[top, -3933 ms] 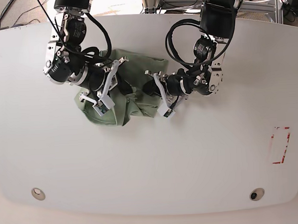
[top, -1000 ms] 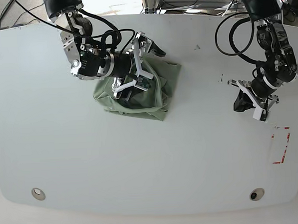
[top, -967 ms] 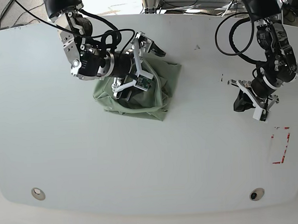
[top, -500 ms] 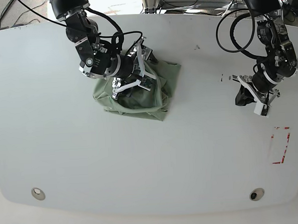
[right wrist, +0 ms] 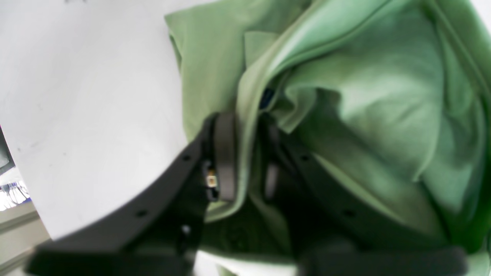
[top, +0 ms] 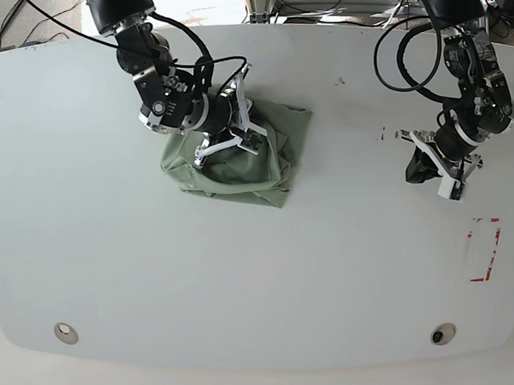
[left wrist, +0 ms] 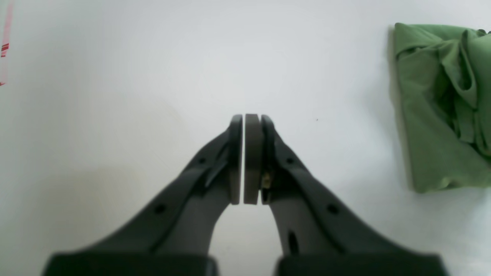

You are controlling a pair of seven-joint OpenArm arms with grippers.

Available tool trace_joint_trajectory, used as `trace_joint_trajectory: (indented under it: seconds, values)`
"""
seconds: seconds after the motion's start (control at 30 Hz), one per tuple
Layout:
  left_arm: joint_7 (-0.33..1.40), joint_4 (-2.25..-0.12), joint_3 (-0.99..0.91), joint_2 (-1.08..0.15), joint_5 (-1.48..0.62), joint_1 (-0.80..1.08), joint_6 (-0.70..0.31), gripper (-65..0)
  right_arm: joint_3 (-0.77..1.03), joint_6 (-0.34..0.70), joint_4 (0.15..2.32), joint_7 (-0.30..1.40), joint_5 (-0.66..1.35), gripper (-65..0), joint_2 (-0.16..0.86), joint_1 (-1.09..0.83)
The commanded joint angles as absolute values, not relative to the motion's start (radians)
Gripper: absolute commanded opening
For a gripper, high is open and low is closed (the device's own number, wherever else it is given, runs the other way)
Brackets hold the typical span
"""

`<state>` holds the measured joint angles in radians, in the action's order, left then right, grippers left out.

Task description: Layout the t-shirt on the table in an organized manner, then fold the t-shirt properly

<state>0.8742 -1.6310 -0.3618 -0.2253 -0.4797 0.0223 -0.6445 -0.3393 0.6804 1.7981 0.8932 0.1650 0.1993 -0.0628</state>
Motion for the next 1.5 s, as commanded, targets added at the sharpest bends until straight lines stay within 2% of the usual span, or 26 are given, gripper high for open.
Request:
trace_joint_trajectory:
  seconds: [0.0,0.43,0.83,1.47]
  values:
    - [0.852,-1.649,-0.363,-0.239,-0.496,0.008,-0.647,-65.0,-0.335,0.68,1.84,0.874,0.185,-65.0,0.199,-0.051]
    - [0.855,-1.647,-0.363,-0.237,-0.496,0.01,-0.647,-65.0,-0.343,0.633,1.995,0.924,0.185,-65.0,0.142,-0.091]
    - [0.855,-1.649,-0.338,-0.239,-0.496,0.036,-0.647,-65.0,-0.343,0.636,1.974,0.935,0.177,-65.0,0.028,-0.041]
    - [0.851,-1.647,-0.259,-0.236,-0.495,0.058,-0.647,-65.0,-0.343,0.631,1.84,0.923,0.18,-65.0,-0.001,0.045]
